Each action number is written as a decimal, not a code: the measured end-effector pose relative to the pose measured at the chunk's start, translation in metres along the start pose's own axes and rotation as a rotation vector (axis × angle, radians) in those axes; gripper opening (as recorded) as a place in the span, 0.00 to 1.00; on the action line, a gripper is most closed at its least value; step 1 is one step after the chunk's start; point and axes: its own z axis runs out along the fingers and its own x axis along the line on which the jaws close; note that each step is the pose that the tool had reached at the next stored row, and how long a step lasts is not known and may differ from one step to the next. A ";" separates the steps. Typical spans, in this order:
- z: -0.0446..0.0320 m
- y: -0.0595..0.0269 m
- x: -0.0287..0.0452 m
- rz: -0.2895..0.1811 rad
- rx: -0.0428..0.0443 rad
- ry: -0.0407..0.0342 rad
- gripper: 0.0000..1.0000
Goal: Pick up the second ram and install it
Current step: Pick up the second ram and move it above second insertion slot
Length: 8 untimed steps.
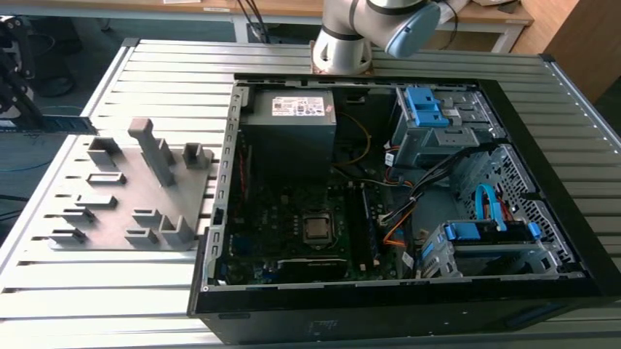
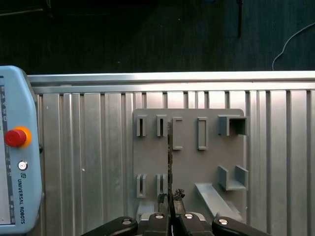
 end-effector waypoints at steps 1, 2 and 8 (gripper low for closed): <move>-0.0011 0.0000 0.0000 0.000 -0.0002 -0.0026 0.14; -0.0016 -0.0001 0.0000 0.000 -0.0005 -0.0094 0.14; -0.0032 -0.0001 -0.0001 0.002 -0.0024 -0.0705 0.14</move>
